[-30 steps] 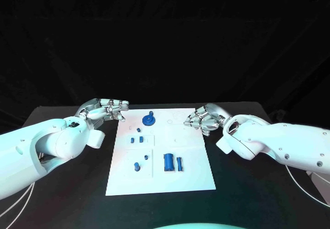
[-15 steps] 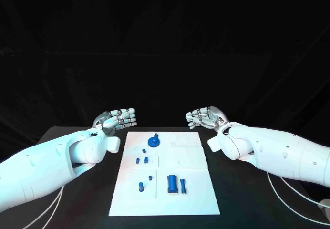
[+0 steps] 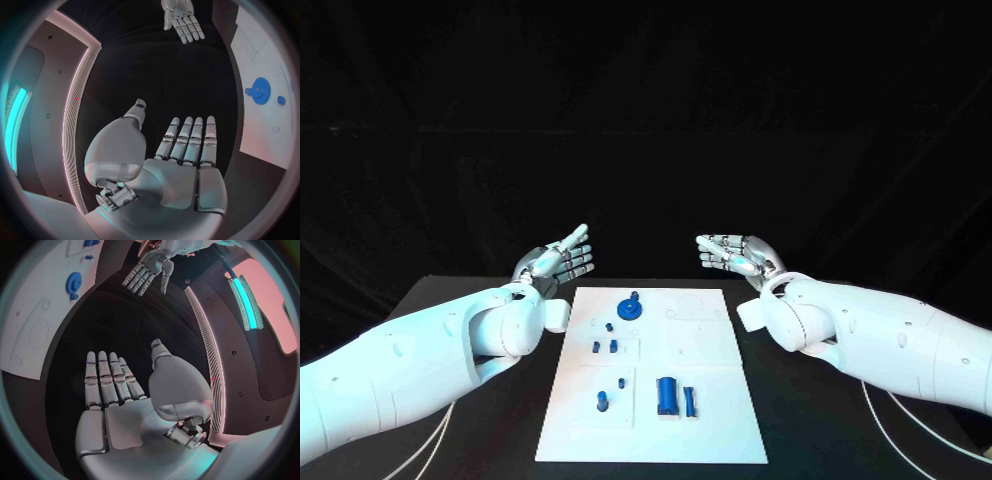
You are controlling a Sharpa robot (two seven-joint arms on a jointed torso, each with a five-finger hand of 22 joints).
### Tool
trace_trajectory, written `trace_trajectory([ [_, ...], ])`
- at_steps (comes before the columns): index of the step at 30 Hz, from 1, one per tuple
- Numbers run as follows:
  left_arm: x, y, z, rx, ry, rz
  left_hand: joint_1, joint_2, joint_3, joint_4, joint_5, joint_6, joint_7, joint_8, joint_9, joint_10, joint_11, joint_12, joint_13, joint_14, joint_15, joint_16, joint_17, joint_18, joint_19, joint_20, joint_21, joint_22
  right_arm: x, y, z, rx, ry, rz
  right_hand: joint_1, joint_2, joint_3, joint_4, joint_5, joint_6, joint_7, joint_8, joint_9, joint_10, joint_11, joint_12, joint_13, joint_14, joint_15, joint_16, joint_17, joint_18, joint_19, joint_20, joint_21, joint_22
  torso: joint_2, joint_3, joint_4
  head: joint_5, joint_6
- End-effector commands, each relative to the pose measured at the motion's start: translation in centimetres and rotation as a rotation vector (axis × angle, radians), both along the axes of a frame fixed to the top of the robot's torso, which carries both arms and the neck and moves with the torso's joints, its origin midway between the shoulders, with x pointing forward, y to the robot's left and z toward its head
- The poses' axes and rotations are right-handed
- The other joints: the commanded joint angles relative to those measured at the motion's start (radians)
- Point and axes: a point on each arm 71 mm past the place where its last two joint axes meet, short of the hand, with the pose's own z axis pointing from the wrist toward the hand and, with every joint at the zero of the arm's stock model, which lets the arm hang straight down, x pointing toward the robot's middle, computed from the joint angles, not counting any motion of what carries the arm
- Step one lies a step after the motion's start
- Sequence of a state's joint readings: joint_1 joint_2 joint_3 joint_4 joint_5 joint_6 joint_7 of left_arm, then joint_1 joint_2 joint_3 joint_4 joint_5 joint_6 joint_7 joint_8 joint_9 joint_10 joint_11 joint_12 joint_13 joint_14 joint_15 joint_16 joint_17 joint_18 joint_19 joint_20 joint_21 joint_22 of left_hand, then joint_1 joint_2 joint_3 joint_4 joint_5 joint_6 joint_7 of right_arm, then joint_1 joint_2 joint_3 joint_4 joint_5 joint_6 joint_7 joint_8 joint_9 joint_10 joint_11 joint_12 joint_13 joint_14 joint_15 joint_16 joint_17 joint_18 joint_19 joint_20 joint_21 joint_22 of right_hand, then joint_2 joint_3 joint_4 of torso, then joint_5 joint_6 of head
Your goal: Assemble the parts on the task board
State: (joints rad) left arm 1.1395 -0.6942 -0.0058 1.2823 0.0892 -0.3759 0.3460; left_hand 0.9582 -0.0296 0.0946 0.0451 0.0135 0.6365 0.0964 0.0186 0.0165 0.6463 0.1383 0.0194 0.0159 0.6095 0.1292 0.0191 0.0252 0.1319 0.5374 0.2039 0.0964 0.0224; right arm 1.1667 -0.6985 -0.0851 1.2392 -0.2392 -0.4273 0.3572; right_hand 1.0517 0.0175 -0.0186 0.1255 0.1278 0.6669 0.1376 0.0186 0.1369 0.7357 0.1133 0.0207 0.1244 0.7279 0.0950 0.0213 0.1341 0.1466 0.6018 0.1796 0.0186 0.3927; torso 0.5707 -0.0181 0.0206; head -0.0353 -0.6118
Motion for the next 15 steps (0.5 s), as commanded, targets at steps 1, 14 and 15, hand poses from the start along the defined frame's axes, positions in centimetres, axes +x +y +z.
trace_trajectory([
  [1,-1.0,-0.4,0.1,0.042,-0.048,0.052,-0.315,0.030,-0.095,-0.045,-0.013,-0.209,-0.096,-0.019,-0.017,-0.213,-0.046,-0.019,-0.016,-0.200,-0.043,-0.019,-0.025,-0.046,-0.177,-0.067,-0.096,-0.022,-1.1,0.6,0.0,0.057,-0.021,-0.066,-0.346,-0.018,0.019,-0.040,-0.042,-0.219,-0.045,-0.019,-0.045,-0.242,-0.037,-0.021,-0.041,-0.240,-0.095,-0.021,-0.044,-0.051,-0.198,-0.059,-0.019,-0.129,-0.021,0.0146,-0.0167,0.027,0.009],
  [14,-6.1,-2.0,-0.4,0.133,-0.125,0.146,-0.584,0.030,-0.095,-0.045,-0.013,-0.388,-0.096,-0.019,-0.017,-0.394,-0.138,-0.019,-0.016,-0.372,-0.129,-0.019,-0.025,-0.132,-0.328,-0.124,-0.096,-0.022,-6.3,3.2,0.1,0.213,0.008,-0.193,-0.641,-0.018,0.019,-0.125,-0.128,-0.407,-0.138,-0.019,-0.137,-0.448,-0.113,-0.021,-0.124,-0.444,-0.095,-0.021,-0.134,-0.147,-0.367,-0.180,-0.019,-0.239,-0.027,0.0181,-0.0206,0.035,0.012],
  [15,-6.2,-2.0,-0.4,0.136,-0.127,0.148,-0.594,0.030,-0.095,-0.045,-0.013,-0.395,-0.096,-0.019,-0.017,-0.401,-0.138,-0.019,-0.016,-0.378,-0.129,-0.019,-0.025,-0.132,-0.333,-0.126,-0.096,-0.022,-6.4,3.2,0.1,0.216,0.009,-0.195,-0.652,-0.018,0.019,-0.125,-0.128,-0.414,-0.138,-0.019,-0.137,-0.456,-0.113,-0.021,-0.124,-0.451,-0.095,-0.021,-0.134,-0.147,-0.373,-0.180,-0.019,-0.244,-0.027,0.0181,-0.0206,0.035,0.012],
])
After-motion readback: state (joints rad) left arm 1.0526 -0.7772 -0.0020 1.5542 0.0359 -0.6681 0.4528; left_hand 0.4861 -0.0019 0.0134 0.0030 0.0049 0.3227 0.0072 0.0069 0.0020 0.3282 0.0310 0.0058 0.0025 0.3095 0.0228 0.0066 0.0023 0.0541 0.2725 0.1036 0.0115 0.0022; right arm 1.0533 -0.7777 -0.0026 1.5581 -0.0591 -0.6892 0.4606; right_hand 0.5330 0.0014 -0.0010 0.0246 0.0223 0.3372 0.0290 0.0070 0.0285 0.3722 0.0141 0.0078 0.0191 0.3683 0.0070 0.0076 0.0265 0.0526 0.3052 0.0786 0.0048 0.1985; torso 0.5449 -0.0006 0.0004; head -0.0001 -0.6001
